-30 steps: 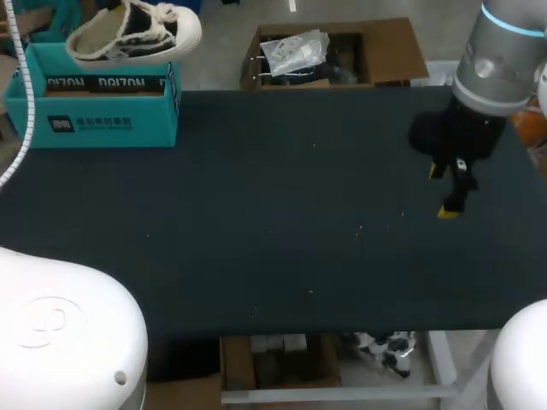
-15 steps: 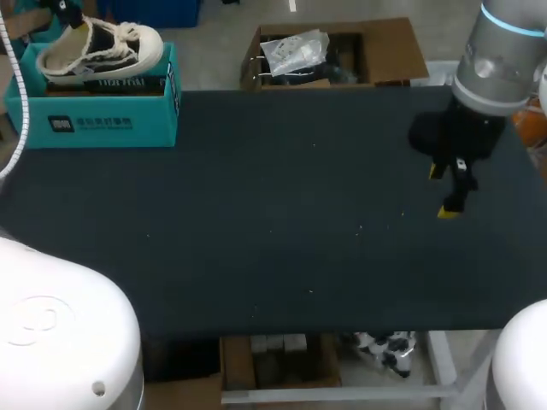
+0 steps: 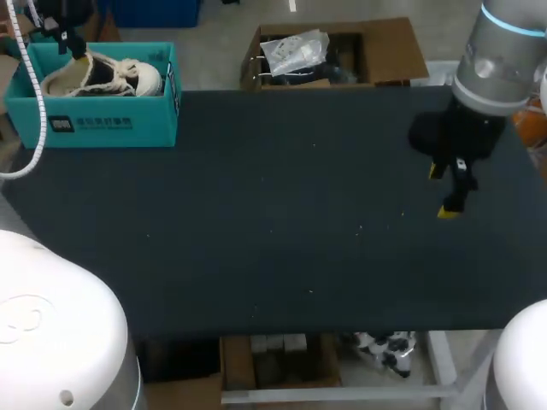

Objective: Open the shoe tongue, take the insole out of the shoe, put the insole back into the shoe, and pack the shoe into the shoebox

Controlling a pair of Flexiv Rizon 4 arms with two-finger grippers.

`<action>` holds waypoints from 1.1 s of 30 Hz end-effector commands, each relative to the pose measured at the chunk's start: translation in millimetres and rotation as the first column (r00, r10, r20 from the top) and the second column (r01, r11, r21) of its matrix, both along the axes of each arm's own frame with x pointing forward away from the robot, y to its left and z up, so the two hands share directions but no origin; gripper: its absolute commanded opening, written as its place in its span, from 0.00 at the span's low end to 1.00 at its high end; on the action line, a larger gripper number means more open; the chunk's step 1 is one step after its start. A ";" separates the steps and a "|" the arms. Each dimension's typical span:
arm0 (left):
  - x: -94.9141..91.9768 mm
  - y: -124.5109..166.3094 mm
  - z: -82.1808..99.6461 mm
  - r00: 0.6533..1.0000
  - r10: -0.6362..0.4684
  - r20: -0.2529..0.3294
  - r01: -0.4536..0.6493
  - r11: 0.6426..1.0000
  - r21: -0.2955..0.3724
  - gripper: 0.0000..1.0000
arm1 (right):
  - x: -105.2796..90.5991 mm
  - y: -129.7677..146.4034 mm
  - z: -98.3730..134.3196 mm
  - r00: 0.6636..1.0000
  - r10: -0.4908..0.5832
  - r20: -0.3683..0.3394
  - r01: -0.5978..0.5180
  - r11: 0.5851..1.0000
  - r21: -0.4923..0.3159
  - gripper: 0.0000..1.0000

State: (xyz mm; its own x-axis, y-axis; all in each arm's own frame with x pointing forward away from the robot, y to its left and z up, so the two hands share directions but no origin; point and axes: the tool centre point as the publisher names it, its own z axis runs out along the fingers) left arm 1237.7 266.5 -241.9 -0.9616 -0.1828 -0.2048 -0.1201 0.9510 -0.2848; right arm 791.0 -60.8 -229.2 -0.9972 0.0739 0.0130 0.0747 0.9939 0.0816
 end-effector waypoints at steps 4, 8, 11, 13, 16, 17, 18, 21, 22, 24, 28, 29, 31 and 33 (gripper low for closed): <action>24.0 2.7 -34.9 0.980 -0.044 -0.195 0.041 0.999 -0.022 0.00 | 0.1 -0.1 0.9 1.000 0.000 -0.002 0.000 1.000 -0.002 1.00; 33.4 0.2 -48.5 0.972 -0.024 -0.232 0.023 1.000 -0.008 0.00 | 0.1 -0.1 0.9 1.000 0.000 -0.002 0.000 1.000 -0.002 1.00; 40.2 -2.6 -54.7 0.970 0.000 -0.241 0.001 1.000 0.002 0.00 | 0.1 -0.1 0.9 1.000 0.000 -0.002 0.000 1.000 -0.002 1.00; 44.3 -4.2 -58.2 0.968 0.011 -0.249 -0.011 1.000 0.003 0.00 | 0.1 -0.1 0.9 1.000 0.000 -0.002 0.000 1.000 -0.002 1.00; 47.8 -4.9 -61.0 0.965 0.025 -0.259 -0.027 1.000 -0.002 0.18 | 0.1 -0.1 0.9 1.000 0.000 -0.002 0.000 1.000 -0.002 1.00; 48.2 -4.8 -61.3 0.965 0.029 -0.260 -0.031 1.000 -0.004 0.44 | 0.1 -0.1 0.9 1.000 0.000 -0.002 0.000 1.000 -0.002 1.00; 48.5 -4.7 -61.2 0.965 0.029 -0.260 -0.033 0.999 -0.010 0.69 | 0.1 -0.1 0.9 1.000 0.000 -0.002 0.000 1.000 -0.002 1.00; 46.5 -2.7 -51.8 0.970 0.042 -0.238 -0.049 0.999 -0.021 1.00 | 0.1 -0.1 0.9 1.000 0.000 -0.002 0.000 1.000 -0.002 1.00; 44.3 -2.1 -45.9 0.972 0.040 -0.231 -0.047 0.999 -0.022 1.00 | 0.1 -0.1 0.9 1.000 0.000 -0.002 0.000 1.000 -0.002 1.00; 39.1 -1.6 -33.7 0.977 0.048 -0.208 -0.054 0.998 -0.023 1.00 | 0.1 -0.1 0.9 1.000 0.000 -0.002 0.000 1.000 -0.002 1.00; 25.7 -4.2 -10.0 0.984 0.050 -0.173 -0.053 0.998 -0.015 1.00 | 0.1 -0.1 0.9 1.000 0.000 -0.002 0.000 1.000 -0.002 1.00; 22.6 -5.2 -4.2 0.984 0.050 -0.172 -0.053 0.998 -0.013 1.00 | 0.1 -0.1 0.9 1.000 0.000 -0.002 0.000 1.000 -0.002 1.00; 15.8 -7.7 7.2 0.985 0.054 -0.164 -0.055 0.998 -0.006 1.00 | 0.1 -0.1 0.9 1.000 0.000 -0.002 0.000 1.000 -0.002 1.00; 8.1 -10.6 16.6 0.985 0.026 -0.172 -0.027 1.000 -0.003 1.00 | 0.1 -0.1 0.9 1.000 0.000 -0.002 0.000 1.000 -0.002 1.00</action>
